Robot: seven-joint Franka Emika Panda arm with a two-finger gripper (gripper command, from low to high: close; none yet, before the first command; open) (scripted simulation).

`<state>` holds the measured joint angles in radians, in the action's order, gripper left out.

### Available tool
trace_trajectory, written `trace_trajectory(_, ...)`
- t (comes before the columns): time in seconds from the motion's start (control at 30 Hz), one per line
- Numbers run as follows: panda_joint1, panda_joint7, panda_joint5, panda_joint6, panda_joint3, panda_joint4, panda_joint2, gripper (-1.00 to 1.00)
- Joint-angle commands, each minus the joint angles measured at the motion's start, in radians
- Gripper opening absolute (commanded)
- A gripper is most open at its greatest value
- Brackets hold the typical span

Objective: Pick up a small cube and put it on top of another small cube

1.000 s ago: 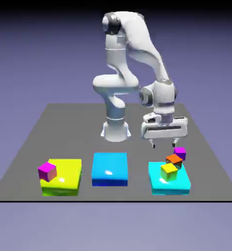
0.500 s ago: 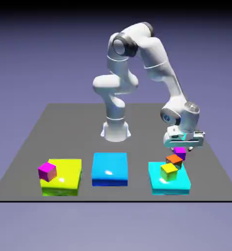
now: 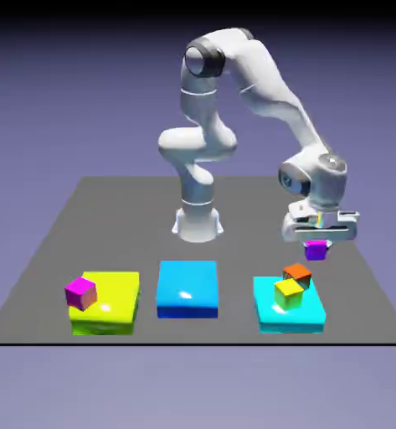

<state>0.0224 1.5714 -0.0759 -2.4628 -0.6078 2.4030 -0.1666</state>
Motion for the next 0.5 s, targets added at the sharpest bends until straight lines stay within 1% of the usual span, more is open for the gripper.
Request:
trace_trajectory(0.0, -0.037, 0.029, -0.009, 0.012, 0.026, -0.017, 0.0, -1.0)
trace_trajectory(0.47, -0.544, 0.419, -0.16, 0.164, 0.38, -0.248, -0.007, -1.0)
